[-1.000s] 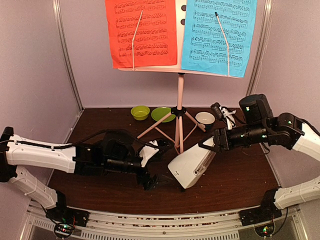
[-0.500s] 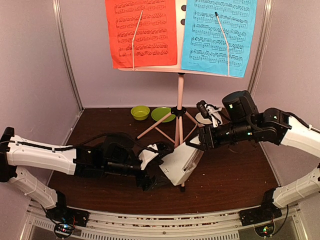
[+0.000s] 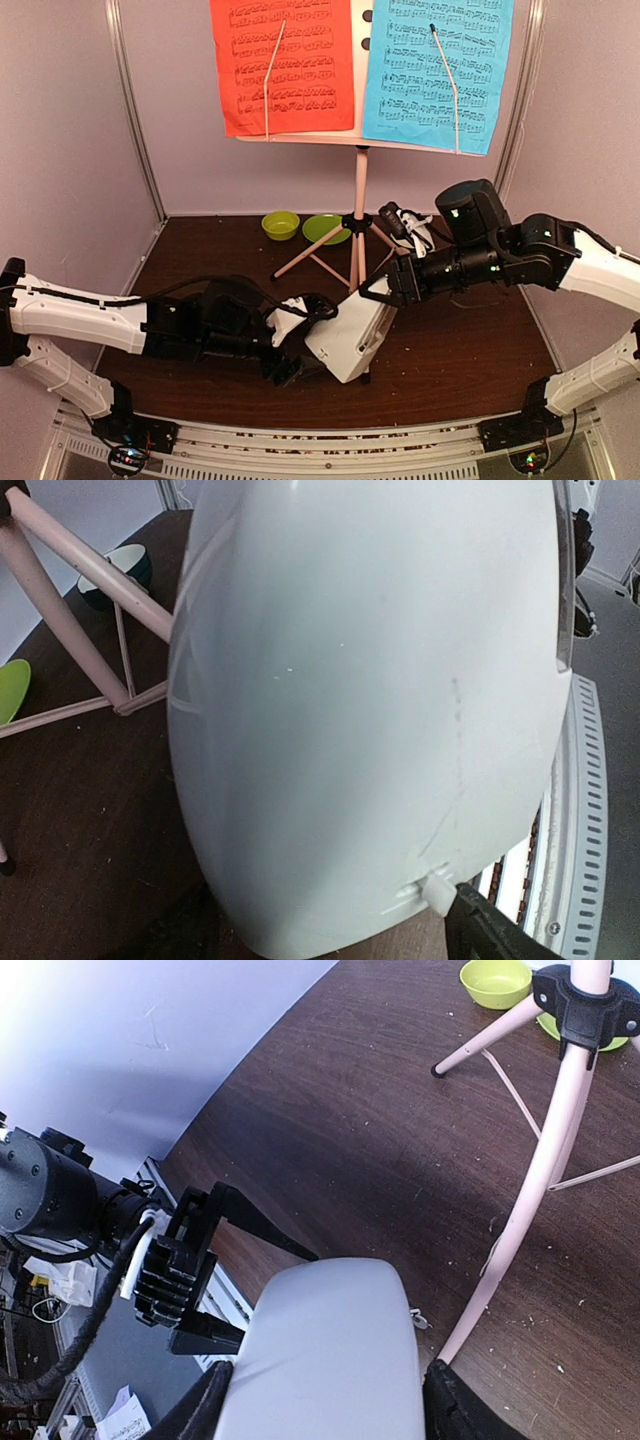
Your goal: Set up the instrument practice props
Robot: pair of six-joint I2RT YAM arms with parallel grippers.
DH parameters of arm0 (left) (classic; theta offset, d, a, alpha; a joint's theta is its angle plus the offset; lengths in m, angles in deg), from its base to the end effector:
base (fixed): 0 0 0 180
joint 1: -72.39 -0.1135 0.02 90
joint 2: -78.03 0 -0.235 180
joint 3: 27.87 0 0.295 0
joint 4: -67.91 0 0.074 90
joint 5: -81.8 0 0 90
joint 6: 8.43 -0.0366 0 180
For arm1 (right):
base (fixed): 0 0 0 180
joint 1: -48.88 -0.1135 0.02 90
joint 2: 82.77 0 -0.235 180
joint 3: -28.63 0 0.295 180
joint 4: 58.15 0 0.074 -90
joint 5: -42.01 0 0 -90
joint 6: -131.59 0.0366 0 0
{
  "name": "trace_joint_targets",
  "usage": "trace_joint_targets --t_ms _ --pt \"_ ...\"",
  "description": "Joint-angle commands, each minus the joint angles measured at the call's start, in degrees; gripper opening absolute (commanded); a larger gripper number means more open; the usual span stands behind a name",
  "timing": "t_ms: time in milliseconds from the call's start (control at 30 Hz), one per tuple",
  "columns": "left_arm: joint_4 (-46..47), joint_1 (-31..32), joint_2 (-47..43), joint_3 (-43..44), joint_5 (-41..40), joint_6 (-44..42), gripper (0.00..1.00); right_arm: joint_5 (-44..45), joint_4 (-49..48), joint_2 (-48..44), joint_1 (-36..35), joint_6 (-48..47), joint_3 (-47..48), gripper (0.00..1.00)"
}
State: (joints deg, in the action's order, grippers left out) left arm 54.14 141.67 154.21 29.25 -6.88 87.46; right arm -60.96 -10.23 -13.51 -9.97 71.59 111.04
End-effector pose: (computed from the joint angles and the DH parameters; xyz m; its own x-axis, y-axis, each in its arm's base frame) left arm 0.1180 -0.3142 0.1854 -0.2875 0.4700 -0.8346 0.9173 0.3859 -0.0987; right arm 0.1555 0.2731 0.3378 -0.7202 -0.2495 -0.6474 -0.6573 0.5439 0.5216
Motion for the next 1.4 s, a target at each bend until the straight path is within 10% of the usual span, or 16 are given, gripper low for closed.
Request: trace_joint_targets --t_ms 0,1367 --pt "1.4 0.0 -0.8 0.4 -0.1 -0.4 0.79 -1.0 -7.8 0.4 -1.6 0.8 4.5 0.10" --pt "4.3 -2.4 -4.8 -2.8 3.0 3.6 0.50 2.0 -8.3 4.0 -4.0 0.6 7.0 0.09"
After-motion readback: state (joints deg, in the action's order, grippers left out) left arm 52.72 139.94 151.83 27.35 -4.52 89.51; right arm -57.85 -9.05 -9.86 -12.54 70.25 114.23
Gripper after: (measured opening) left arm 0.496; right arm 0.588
